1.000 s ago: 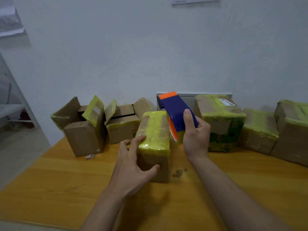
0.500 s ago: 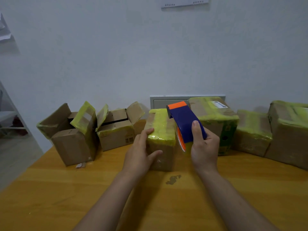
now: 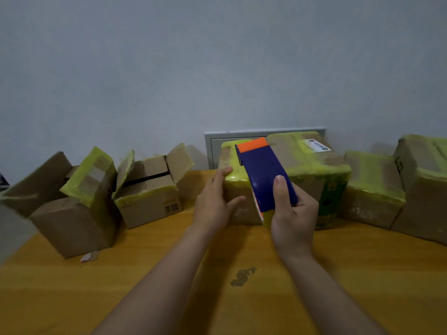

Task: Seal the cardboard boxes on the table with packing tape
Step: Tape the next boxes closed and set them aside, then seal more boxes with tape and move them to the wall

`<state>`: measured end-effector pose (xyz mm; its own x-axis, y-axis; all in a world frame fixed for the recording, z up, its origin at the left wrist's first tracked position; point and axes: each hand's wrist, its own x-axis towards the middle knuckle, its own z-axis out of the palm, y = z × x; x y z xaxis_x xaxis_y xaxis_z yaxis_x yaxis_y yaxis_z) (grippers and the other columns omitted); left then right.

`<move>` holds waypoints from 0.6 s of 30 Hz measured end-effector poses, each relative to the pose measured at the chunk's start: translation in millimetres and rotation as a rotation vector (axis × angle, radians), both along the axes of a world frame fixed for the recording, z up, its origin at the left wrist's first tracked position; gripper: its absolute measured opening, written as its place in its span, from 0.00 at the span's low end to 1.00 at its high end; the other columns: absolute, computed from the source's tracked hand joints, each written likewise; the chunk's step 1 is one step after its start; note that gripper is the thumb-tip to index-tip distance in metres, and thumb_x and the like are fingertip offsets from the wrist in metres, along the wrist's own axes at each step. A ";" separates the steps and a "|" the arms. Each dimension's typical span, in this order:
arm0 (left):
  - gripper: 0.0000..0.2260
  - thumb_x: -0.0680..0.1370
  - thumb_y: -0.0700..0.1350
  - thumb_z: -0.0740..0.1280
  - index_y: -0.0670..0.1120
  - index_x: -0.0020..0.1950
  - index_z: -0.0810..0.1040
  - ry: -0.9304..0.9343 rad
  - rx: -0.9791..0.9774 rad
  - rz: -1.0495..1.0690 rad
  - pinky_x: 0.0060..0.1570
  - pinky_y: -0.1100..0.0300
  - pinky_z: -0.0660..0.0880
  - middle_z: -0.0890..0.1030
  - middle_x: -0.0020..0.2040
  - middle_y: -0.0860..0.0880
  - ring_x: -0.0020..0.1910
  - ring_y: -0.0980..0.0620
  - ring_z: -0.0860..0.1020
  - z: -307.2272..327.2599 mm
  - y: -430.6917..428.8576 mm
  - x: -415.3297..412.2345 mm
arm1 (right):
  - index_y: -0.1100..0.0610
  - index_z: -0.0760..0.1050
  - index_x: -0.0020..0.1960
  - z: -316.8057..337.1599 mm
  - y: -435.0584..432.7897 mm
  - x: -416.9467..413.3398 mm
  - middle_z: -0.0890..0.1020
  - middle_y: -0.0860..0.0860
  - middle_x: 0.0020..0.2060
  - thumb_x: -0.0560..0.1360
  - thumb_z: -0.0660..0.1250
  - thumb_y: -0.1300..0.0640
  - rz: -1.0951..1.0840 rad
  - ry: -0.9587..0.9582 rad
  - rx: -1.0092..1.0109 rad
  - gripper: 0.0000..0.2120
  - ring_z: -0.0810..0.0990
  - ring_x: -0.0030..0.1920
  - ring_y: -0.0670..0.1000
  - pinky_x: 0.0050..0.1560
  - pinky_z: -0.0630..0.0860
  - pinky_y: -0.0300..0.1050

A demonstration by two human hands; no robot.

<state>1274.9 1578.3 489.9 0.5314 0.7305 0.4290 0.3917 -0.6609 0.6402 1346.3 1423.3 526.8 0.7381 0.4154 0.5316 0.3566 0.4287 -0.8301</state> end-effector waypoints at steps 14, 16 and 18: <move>0.27 0.81 0.71 0.51 0.61 0.73 0.74 0.556 0.181 0.433 0.79 0.37 0.46 0.57 0.84 0.45 0.83 0.43 0.52 7.3 62.8 -67.2 | 0.59 0.79 0.43 -23.3 22.1 -35.8 0.80 0.57 0.36 0.82 0.60 0.47 0.083 0.071 -0.069 0.19 0.77 0.35 0.57 0.32 0.72 0.42; 0.30 0.81 0.71 0.50 0.59 0.78 0.67 0.649 0.187 0.404 0.79 0.35 0.45 0.61 0.83 0.48 0.82 0.44 0.55 1.1 67.9 -75.2 | 0.57 0.79 0.43 -21.7 21.8 -41.9 0.81 0.56 0.37 0.82 0.60 0.47 0.080 0.080 -0.083 0.17 0.77 0.36 0.56 0.33 0.73 0.43; 0.30 0.81 0.70 0.51 0.58 0.78 0.67 0.624 0.218 0.392 0.80 0.35 0.46 0.66 0.80 0.50 0.81 0.46 0.60 -0.9 63.9 -81.5 | 0.55 0.79 0.43 -18.5 20.2 -46.1 0.81 0.55 0.37 0.82 0.60 0.47 0.083 0.093 -0.095 0.16 0.77 0.36 0.56 0.33 0.72 0.43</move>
